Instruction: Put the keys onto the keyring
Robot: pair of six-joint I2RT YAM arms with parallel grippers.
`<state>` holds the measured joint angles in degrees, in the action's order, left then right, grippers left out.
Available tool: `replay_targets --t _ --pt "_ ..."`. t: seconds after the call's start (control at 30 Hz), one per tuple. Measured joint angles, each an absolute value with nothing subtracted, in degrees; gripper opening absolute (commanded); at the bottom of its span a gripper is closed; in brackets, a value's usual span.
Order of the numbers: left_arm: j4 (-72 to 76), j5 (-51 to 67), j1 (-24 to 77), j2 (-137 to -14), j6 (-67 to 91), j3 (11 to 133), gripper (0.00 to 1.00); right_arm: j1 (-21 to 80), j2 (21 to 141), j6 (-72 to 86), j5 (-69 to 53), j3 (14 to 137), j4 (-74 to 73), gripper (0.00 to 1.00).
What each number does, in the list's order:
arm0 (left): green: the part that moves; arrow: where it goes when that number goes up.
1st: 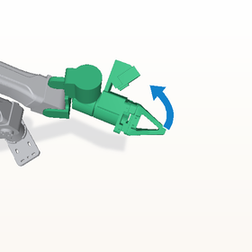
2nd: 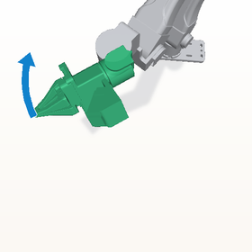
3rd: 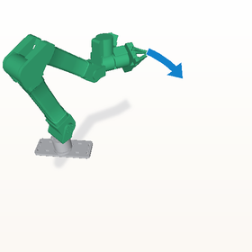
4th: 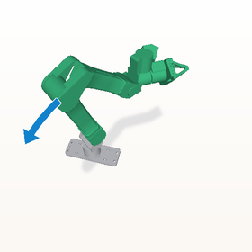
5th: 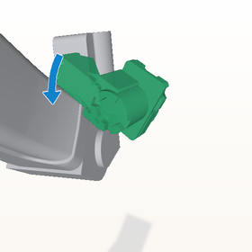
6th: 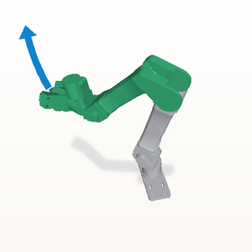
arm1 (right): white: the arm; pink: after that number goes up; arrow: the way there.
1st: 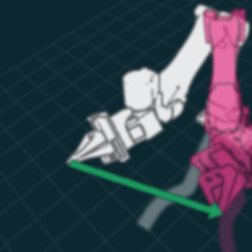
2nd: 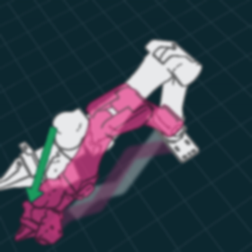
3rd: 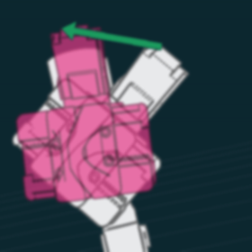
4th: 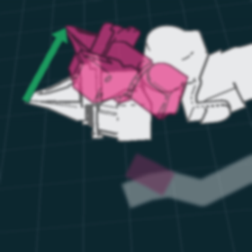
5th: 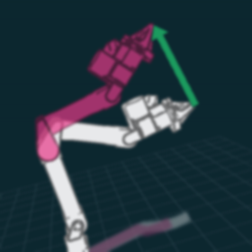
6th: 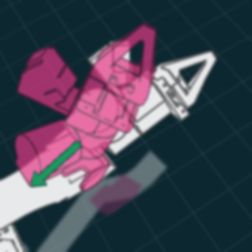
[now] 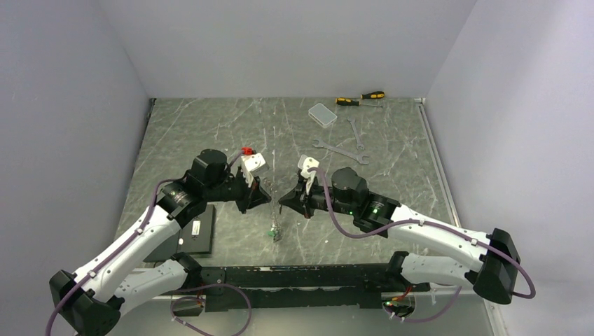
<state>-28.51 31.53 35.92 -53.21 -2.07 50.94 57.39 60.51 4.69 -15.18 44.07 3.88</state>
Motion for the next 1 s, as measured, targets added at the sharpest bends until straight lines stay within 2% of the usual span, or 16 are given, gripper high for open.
replay_targets --t 1.0 --pt "-28.51 32.95 35.64 -53.21 -1.87 51.24 0.0 55.53 64.6 5.61 -17.04 45.39 10.66 0.0"
